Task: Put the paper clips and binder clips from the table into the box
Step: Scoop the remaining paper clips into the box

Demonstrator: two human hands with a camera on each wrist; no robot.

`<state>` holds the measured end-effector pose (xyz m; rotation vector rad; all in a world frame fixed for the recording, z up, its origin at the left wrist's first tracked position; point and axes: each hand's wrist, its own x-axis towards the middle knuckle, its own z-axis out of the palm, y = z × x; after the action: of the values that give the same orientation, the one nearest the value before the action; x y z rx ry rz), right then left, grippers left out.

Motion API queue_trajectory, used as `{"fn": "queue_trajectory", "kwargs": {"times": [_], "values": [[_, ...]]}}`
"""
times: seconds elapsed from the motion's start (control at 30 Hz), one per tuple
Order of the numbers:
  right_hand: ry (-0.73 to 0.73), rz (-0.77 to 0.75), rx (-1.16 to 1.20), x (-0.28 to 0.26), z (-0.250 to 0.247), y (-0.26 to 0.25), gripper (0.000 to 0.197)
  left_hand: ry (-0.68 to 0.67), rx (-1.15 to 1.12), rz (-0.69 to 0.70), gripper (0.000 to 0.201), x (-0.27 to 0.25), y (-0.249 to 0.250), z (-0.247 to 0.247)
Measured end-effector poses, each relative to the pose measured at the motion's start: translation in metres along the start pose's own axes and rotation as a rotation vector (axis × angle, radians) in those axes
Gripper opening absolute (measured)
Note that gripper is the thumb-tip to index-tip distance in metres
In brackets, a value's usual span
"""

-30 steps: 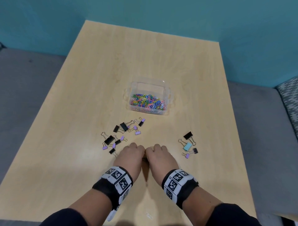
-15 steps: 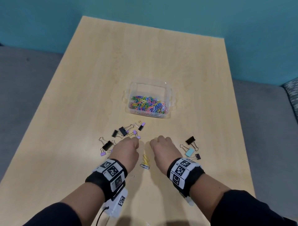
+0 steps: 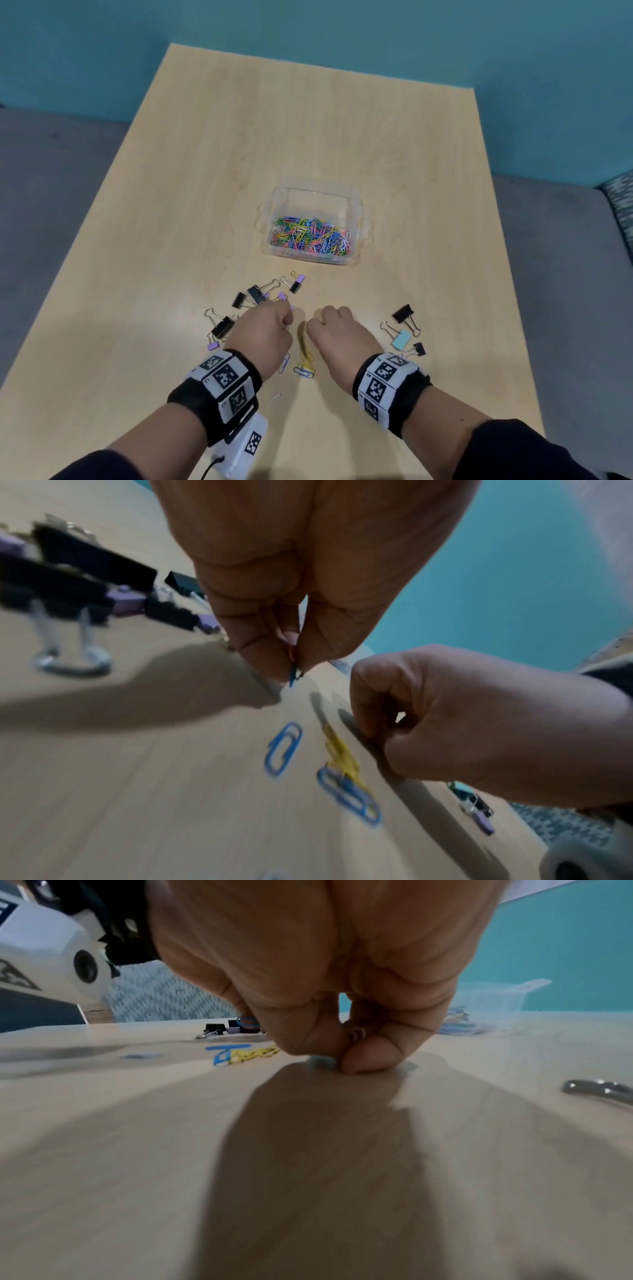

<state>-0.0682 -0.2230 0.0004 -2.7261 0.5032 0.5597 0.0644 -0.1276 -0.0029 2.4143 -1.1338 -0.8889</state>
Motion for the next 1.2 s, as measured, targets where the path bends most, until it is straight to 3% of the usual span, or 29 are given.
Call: {"fn": "queue_trajectory", "kwargs": {"times": [0.1, 0.17, 0.23, 0.37, 0.53, 0.63, 0.73, 0.8, 0.9, 1.03, 1.2], "values": [[0.01, 0.149, 0.267, 0.014, -0.013, 0.019, 0.035, 0.05, -0.093, -0.008, 0.018, 0.015, 0.013, -0.021], [0.079, 0.374, 0.637, 0.03, -0.034, 0.035, 0.025, 0.122, -0.155, -0.012, 0.017, 0.03, 0.024, -0.041], [0.178, 0.505, 1.01, 0.046, -0.06, 0.049, 0.023, 0.168, -0.218, -0.015, 0.019, 0.047, 0.035, -0.061], [0.318, 0.526, 1.26, 0.066, -0.108, 0.059, 0.024, 0.191, -0.376, -0.066, 0.02, 0.081, 0.05, -0.086], [0.34, 0.539, 1.447, 0.062, -0.129, 0.057, 0.017, 0.216, -0.759, -0.129, 0.024, 0.085, 0.055, -0.096], [0.438, 0.556, 1.391, 0.04, -0.118, 0.056, 0.016, 0.257, -0.849, -0.14, 0.018, 0.064, 0.043, -0.097], [0.372, 0.538, 1.242, 0.014, -0.082, 0.047, 0.016, 0.208, -0.799, -0.158, 0.015, 0.028, 0.026, -0.079], [0.221, 0.449, 0.841, -0.002, -0.052, 0.038, 0.021, 0.114, -0.593, -0.145, 0.013, 0.001, 0.013, -0.055], [0.042, 0.336, 0.329, -0.024, -0.012, 0.02, 0.035, -0.037, -0.045, -0.096, 0.012, -0.035, -0.006, -0.017], [0.157, 0.273, 0.266, -0.038, 0.017, -0.006, 0.039, -0.03, 0.089, -0.015, 0.035, -0.068, -0.014, 0.021], [0.215, 0.207, 0.269, -0.038, 0.036, -0.035, 0.031, 0.0, 0.159, 0.118, 0.027, -0.073, -0.014, 0.041]]}}
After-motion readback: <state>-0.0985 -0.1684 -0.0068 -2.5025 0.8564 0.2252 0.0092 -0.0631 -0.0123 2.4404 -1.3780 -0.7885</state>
